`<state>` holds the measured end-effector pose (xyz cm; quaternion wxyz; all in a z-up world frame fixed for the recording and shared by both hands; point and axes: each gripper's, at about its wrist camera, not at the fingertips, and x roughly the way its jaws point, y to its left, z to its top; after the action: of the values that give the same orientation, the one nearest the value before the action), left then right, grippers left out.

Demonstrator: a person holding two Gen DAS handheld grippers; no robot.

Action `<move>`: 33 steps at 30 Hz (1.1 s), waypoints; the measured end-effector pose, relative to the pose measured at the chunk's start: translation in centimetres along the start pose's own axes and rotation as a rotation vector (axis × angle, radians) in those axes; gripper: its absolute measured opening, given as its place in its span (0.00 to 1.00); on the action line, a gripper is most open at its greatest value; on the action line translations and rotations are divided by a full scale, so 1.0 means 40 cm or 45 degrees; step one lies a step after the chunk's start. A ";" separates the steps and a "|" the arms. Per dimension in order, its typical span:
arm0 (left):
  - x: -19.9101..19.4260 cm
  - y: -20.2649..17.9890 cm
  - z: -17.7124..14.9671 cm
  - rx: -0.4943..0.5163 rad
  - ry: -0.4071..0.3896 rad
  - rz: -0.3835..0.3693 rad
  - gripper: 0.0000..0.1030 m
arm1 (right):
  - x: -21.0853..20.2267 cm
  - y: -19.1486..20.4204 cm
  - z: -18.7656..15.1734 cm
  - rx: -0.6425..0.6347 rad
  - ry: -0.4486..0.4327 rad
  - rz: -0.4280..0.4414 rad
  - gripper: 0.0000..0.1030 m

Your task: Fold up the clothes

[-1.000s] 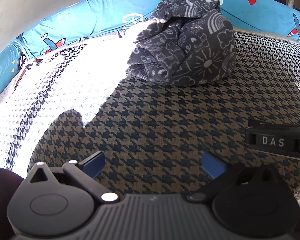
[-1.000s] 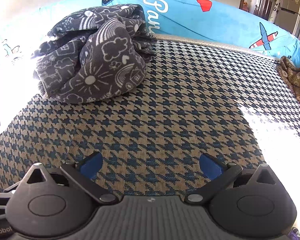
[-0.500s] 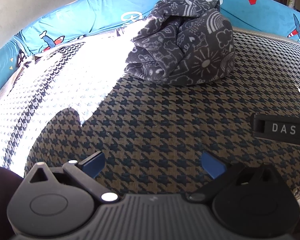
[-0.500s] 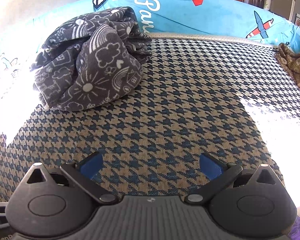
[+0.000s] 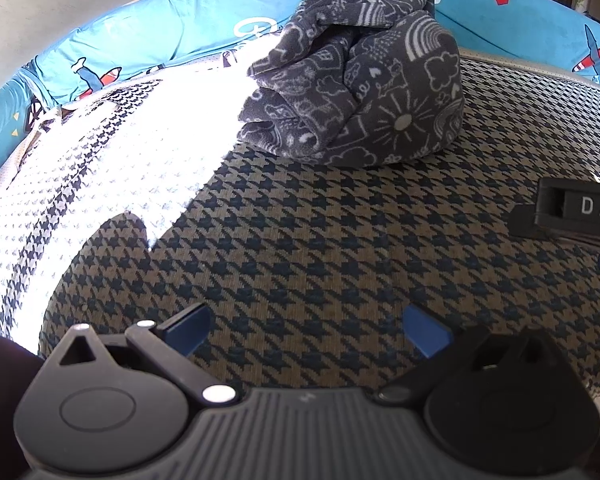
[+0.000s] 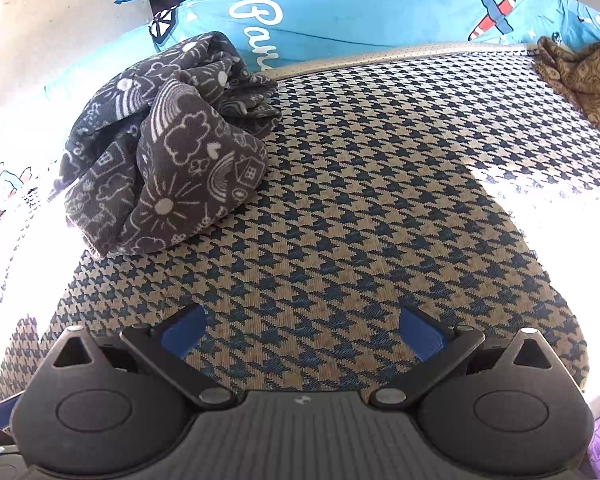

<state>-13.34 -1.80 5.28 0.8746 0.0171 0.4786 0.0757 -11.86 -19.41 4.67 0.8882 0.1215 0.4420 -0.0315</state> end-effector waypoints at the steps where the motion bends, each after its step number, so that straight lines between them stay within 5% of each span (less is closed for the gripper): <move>1: 0.001 0.002 0.001 -0.003 0.002 -0.002 1.00 | 0.001 -0.003 0.000 0.014 0.007 0.005 1.00; 9: 0.006 0.012 0.012 -0.031 -0.001 0.001 1.00 | -0.007 -0.001 0.007 0.050 -0.012 0.032 1.00; 26: 0.011 0.007 0.045 -0.025 -0.042 0.010 1.00 | -0.048 0.052 0.054 -0.044 -0.270 -0.096 1.00; 33: 0.007 0.024 0.068 -0.047 -0.063 0.014 1.00 | -0.039 0.052 0.079 -0.007 -0.271 -0.112 1.00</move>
<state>-11.01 -0.69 6.62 0.8858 0.0055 0.4554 0.0890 -10.03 -18.25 8.12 0.9282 0.0955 0.3503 -0.0819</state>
